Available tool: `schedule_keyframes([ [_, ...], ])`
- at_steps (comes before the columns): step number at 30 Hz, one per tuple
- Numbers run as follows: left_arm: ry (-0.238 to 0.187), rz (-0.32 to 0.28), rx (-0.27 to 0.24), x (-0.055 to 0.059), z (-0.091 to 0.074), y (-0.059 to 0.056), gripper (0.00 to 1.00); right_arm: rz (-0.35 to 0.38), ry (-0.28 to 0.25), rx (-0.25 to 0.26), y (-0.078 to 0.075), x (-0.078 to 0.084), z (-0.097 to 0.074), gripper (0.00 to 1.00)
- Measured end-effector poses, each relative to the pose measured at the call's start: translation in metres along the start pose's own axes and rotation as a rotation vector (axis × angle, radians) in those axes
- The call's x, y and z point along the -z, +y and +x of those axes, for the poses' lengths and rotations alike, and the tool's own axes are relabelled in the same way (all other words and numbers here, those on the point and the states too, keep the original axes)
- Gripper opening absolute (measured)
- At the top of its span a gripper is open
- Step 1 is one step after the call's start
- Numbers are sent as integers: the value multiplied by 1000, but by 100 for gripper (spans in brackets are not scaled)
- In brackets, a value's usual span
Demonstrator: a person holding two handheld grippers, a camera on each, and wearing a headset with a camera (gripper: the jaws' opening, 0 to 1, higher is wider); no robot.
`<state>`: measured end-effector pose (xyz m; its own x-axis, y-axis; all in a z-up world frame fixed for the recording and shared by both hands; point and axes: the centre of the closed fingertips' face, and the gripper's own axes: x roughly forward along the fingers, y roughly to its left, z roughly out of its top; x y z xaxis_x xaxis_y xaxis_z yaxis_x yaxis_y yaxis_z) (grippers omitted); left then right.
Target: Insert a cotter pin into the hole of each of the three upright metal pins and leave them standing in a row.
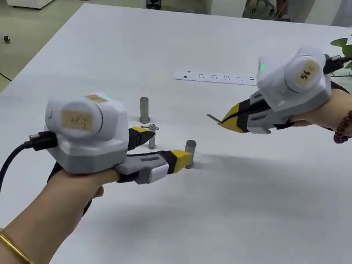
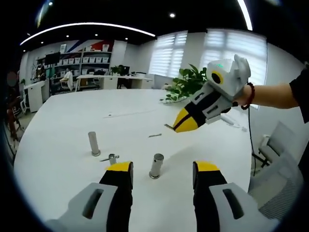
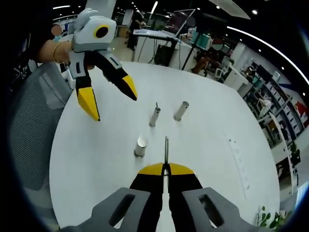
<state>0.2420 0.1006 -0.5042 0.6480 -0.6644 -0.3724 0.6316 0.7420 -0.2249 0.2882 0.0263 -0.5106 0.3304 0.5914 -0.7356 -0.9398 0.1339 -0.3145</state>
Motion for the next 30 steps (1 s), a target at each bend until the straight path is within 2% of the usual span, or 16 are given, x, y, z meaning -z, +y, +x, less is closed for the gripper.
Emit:
schedule_keyframes([
  [3,-13,-41,16,-4,2,-1,43,-26,-20,-8,8,-9,-1,0],
  [6,-10,-54,22,-6,3,-3,40,-61,-30,-19,15,-16,-1,0],
  [13,-24,-124,58,-14,5,-10,32,-133,-34,-41,31,-24,-1,0],
  [20,3,-198,76,-11,8,-13,22,-179,-48,-57,42,-31,-2,0],
  [21,3,-209,80,-11,8,-14,21,-185,-50,-57,39,-31,-1,0],
  [30,13,-264,112,-10,11,-22,12,-225,-61,-70,50,-36,-2,0],
])
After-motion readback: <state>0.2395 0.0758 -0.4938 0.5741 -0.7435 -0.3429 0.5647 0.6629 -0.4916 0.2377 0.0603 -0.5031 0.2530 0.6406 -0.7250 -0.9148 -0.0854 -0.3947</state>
